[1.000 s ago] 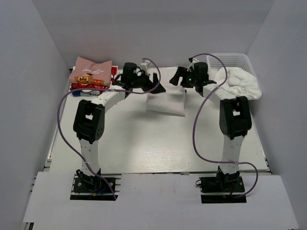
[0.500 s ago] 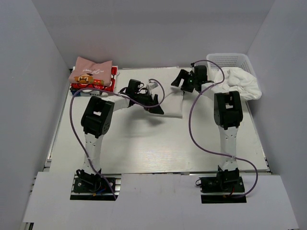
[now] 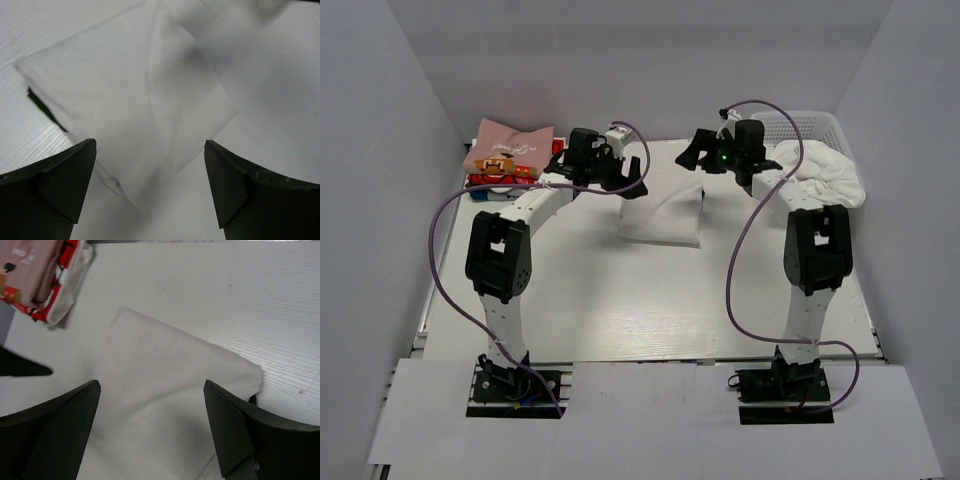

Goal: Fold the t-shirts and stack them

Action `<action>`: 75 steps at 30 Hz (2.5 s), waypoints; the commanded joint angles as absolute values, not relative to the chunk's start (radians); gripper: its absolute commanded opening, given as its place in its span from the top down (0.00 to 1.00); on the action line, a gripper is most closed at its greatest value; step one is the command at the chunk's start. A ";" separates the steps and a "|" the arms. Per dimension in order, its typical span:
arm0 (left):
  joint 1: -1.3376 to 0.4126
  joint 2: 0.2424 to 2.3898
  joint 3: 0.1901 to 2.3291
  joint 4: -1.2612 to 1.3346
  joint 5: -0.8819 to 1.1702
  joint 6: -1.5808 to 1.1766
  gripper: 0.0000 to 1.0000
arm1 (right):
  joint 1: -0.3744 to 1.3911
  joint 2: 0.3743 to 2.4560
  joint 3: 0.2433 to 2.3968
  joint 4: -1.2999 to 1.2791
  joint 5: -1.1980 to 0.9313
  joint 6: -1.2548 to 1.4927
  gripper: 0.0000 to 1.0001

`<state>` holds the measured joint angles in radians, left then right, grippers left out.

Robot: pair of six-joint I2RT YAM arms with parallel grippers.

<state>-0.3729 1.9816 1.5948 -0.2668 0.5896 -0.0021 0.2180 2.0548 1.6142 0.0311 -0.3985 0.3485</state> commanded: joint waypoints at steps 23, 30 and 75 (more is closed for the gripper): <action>-0.313 2.336 1.768 -0.248 0.603 -0.095 0.01 | 0.233 1.895 1.085 0.408 -0.709 0.529 0.10; -0.322 2.398 1.750 -0.269 0.609 -0.124 0.16 | 0.232 1.783 1.091 0.370 -0.706 0.492 0.10; -0.123 1.977 2.098 -0.747 0.139 0.638 1.00 | 0.230 1.351 0.772 0.186 -0.140 0.293 0.10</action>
<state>-0.1623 2.0006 2.0182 -0.7387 0.1471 0.5888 0.2310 1.3426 0.7452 0.1761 -0.1585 0.3088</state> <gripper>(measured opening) 0.208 0.896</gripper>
